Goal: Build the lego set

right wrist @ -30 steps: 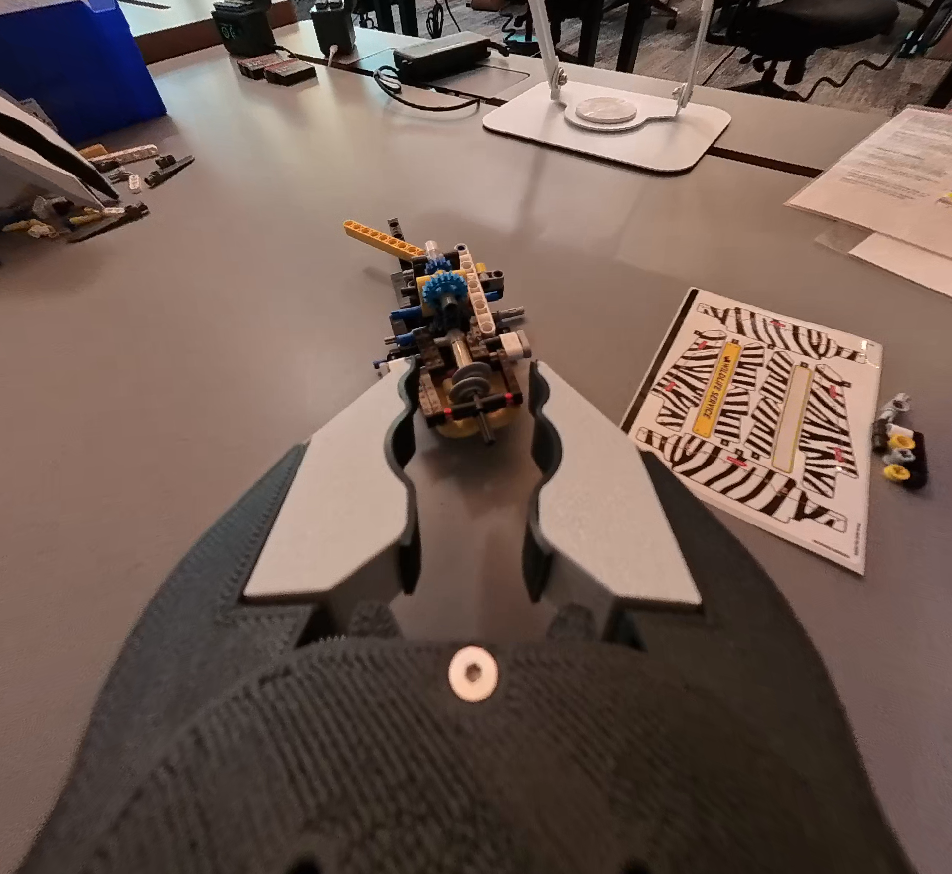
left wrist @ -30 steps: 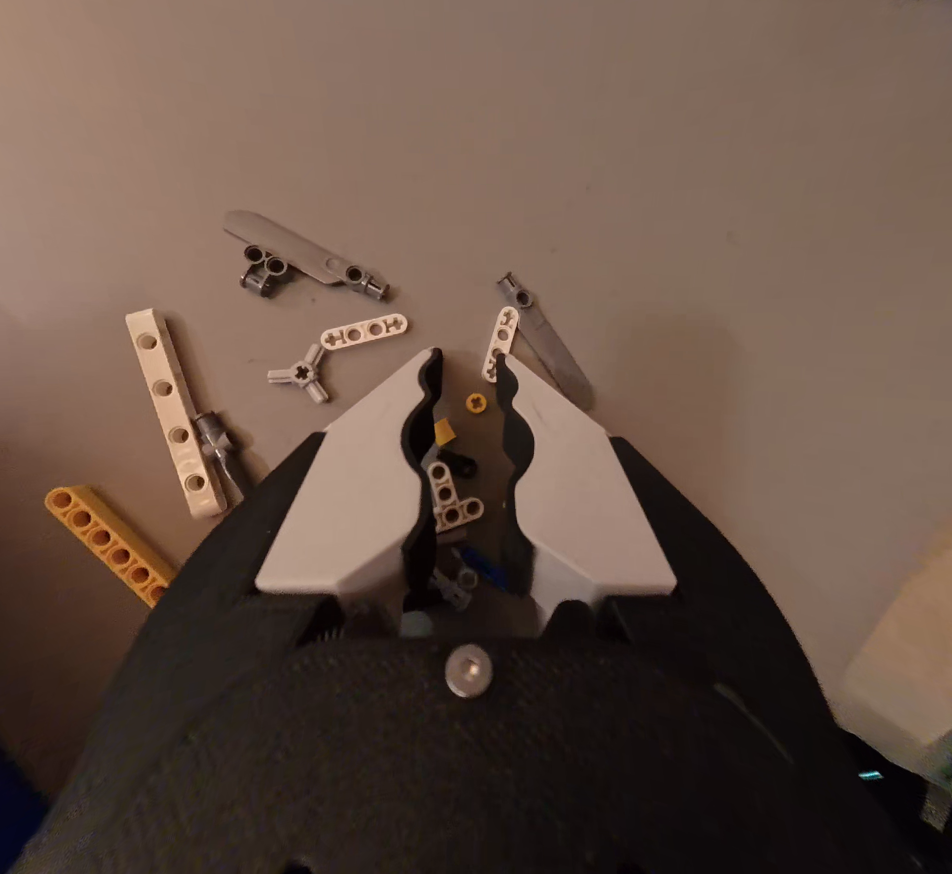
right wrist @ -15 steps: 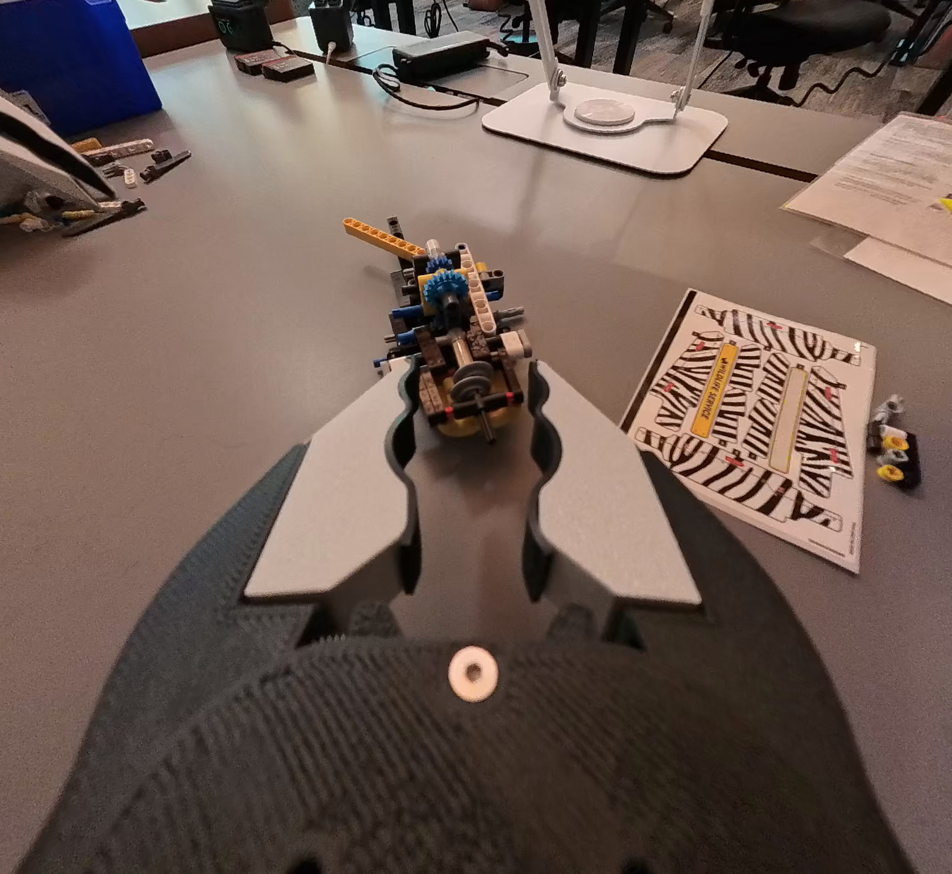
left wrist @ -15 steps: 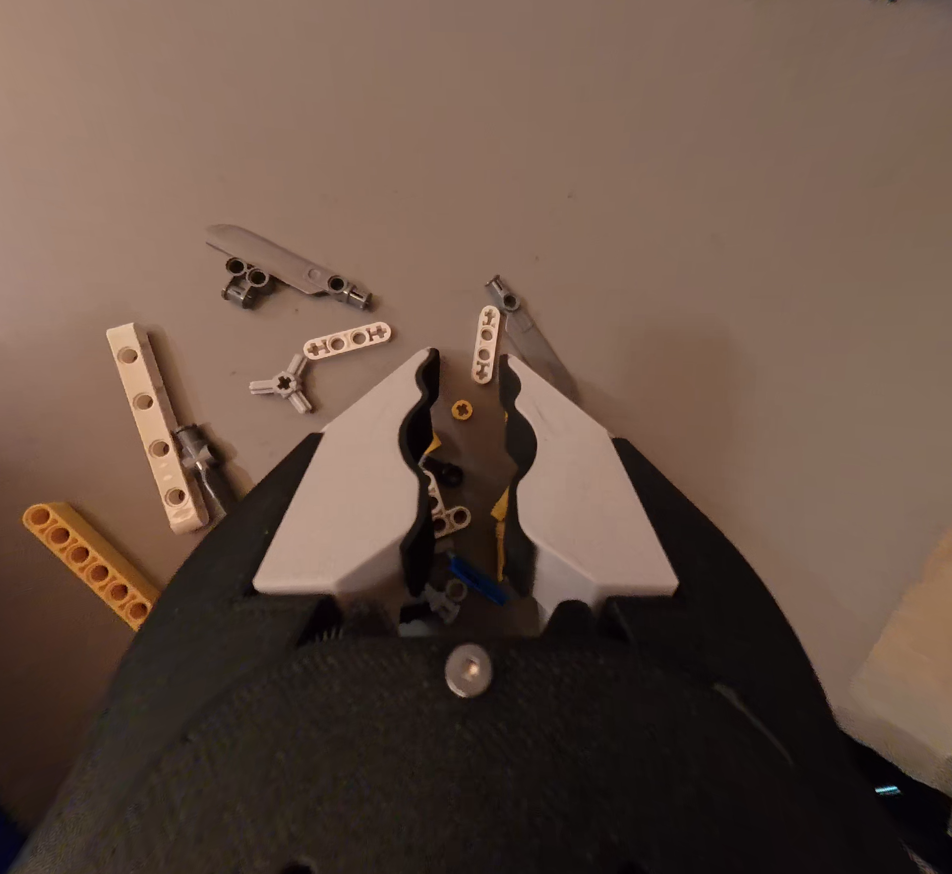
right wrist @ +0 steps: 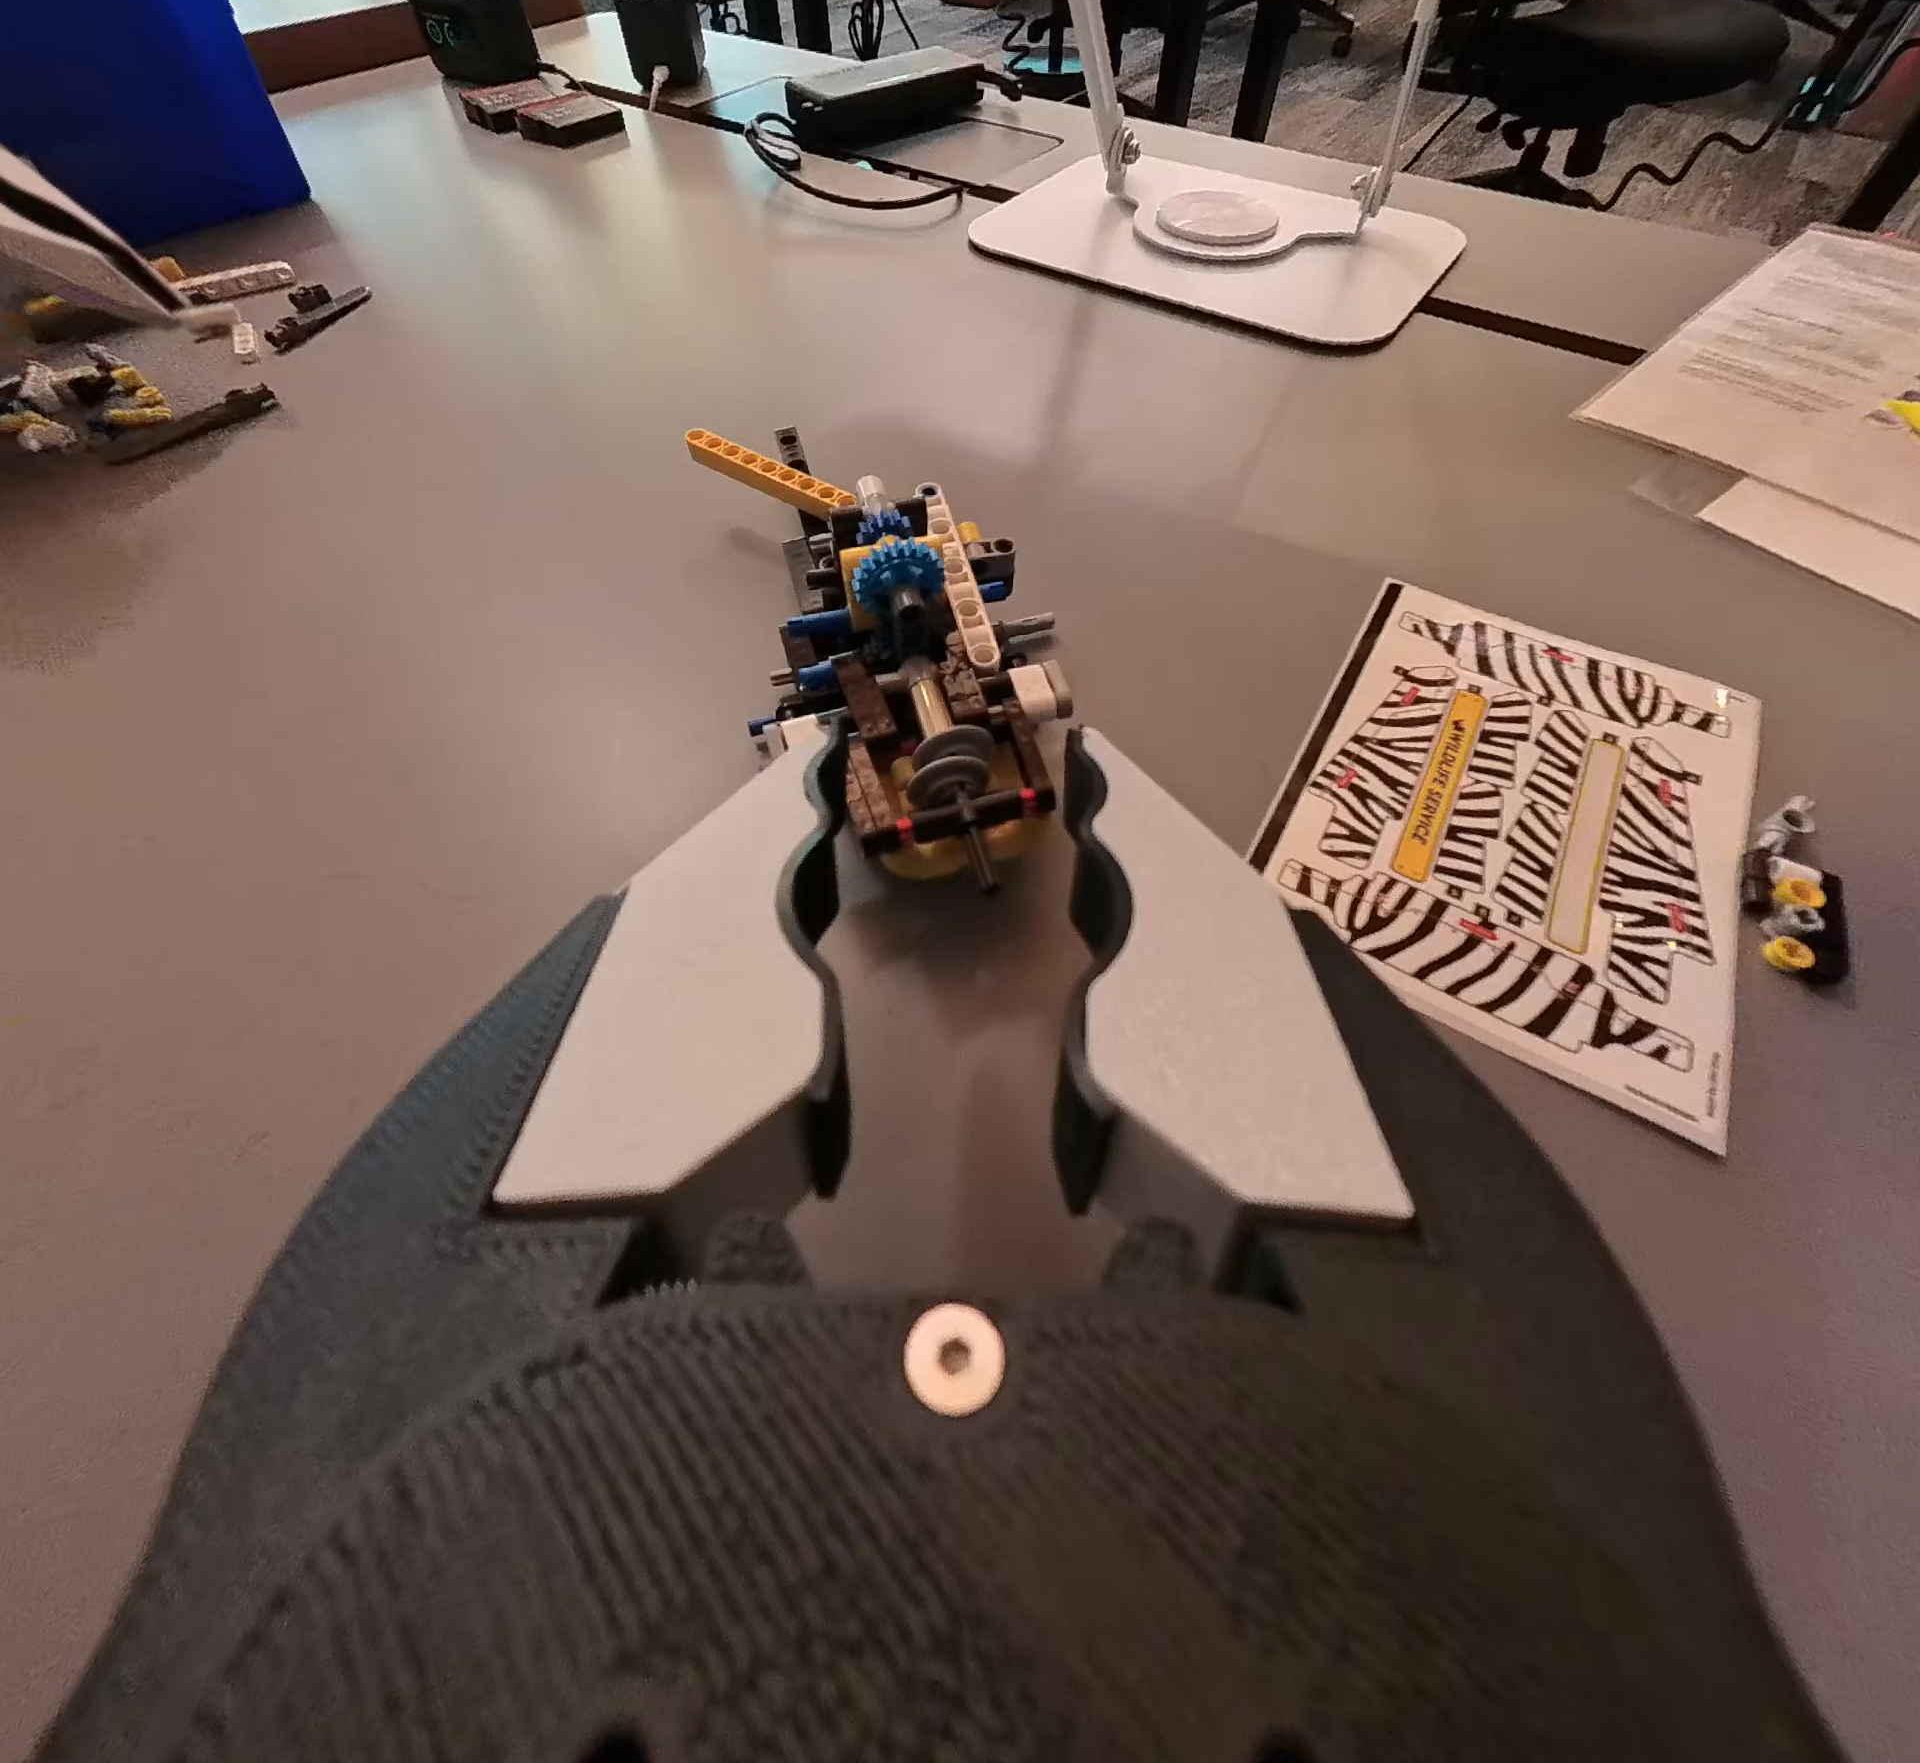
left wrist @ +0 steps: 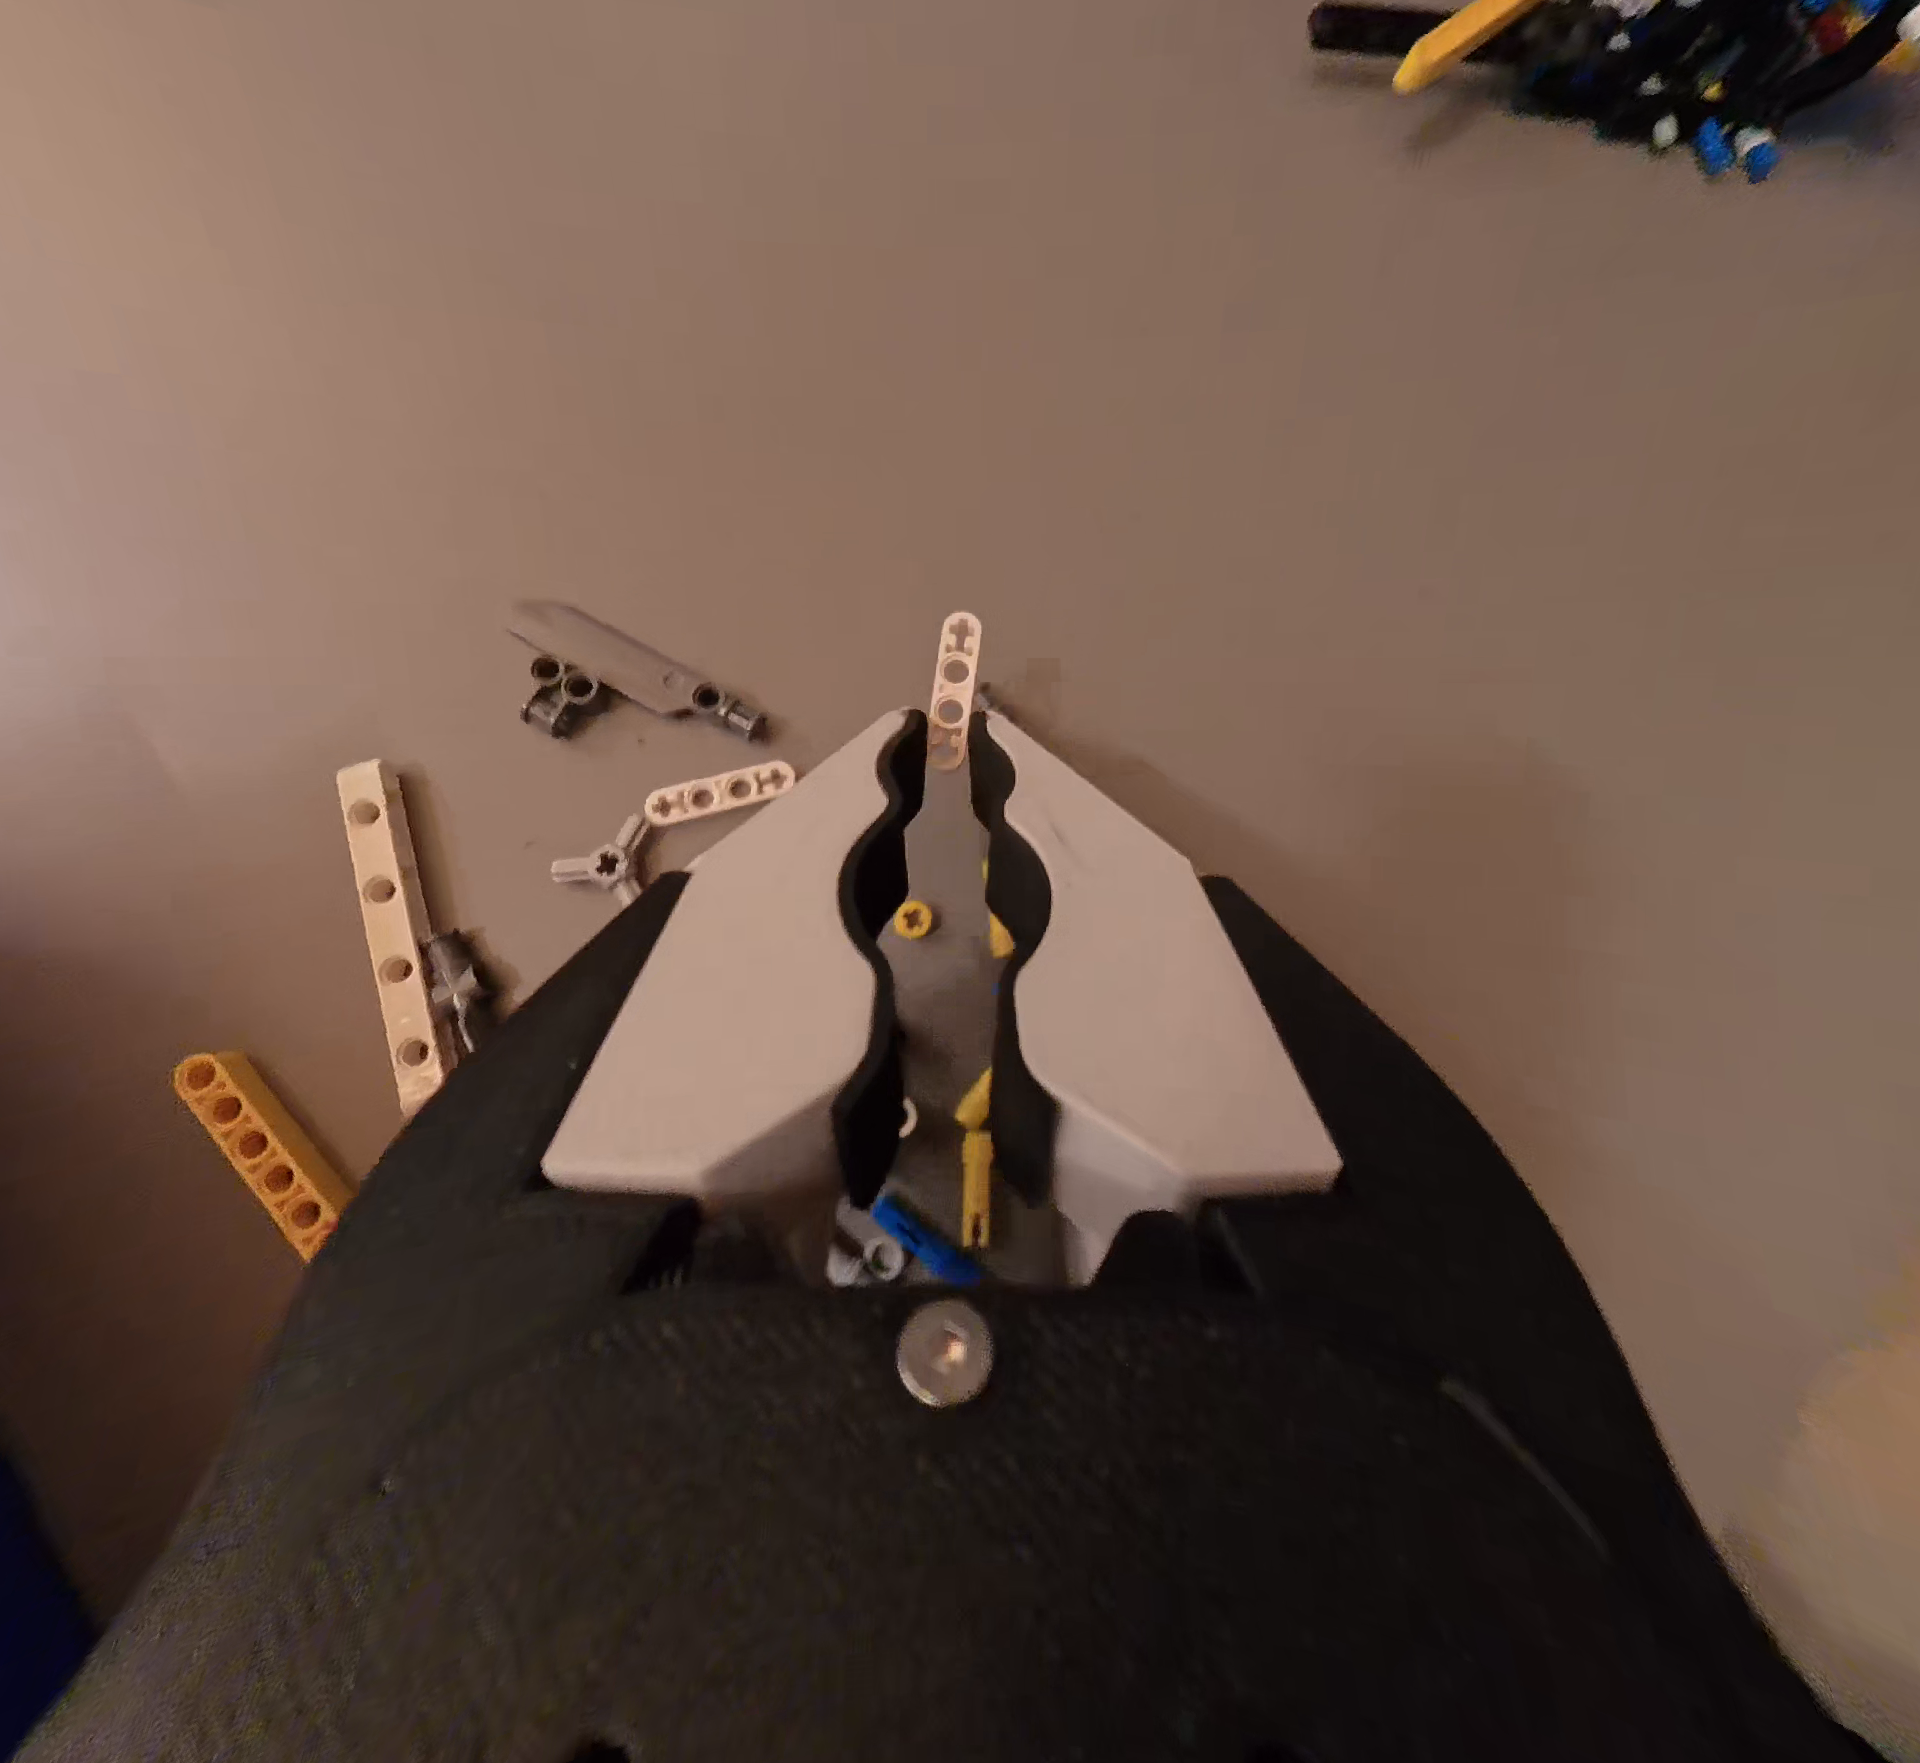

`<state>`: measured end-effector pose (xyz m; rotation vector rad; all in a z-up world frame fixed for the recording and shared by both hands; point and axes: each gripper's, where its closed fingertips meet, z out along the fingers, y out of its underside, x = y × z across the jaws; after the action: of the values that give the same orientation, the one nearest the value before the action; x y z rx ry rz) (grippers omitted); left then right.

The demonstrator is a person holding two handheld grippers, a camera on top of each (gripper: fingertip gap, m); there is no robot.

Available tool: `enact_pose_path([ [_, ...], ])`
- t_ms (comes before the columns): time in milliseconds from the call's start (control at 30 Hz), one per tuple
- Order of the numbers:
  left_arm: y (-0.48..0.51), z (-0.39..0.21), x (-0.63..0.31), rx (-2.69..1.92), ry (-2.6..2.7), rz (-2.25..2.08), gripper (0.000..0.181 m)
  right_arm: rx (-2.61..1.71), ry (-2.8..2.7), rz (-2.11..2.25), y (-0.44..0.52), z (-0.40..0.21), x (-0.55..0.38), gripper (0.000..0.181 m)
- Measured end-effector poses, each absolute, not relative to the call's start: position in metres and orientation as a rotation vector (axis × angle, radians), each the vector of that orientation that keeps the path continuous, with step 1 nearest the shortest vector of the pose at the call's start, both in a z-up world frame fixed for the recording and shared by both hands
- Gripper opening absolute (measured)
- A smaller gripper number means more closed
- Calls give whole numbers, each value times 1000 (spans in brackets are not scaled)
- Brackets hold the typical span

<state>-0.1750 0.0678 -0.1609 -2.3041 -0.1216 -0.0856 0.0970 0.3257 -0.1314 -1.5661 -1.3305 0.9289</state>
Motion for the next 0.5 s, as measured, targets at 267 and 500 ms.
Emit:
enact_pose_path([
  [267, 118, -133, -102, -2225, 174, -71, 7, -1526, -1333, 939, 317, -126, 97, 40],
  [500, 172, -141, 3, -2176, 584, -148, 7, -1464, -1424, 1100, 259, -107, 93, 46],
])
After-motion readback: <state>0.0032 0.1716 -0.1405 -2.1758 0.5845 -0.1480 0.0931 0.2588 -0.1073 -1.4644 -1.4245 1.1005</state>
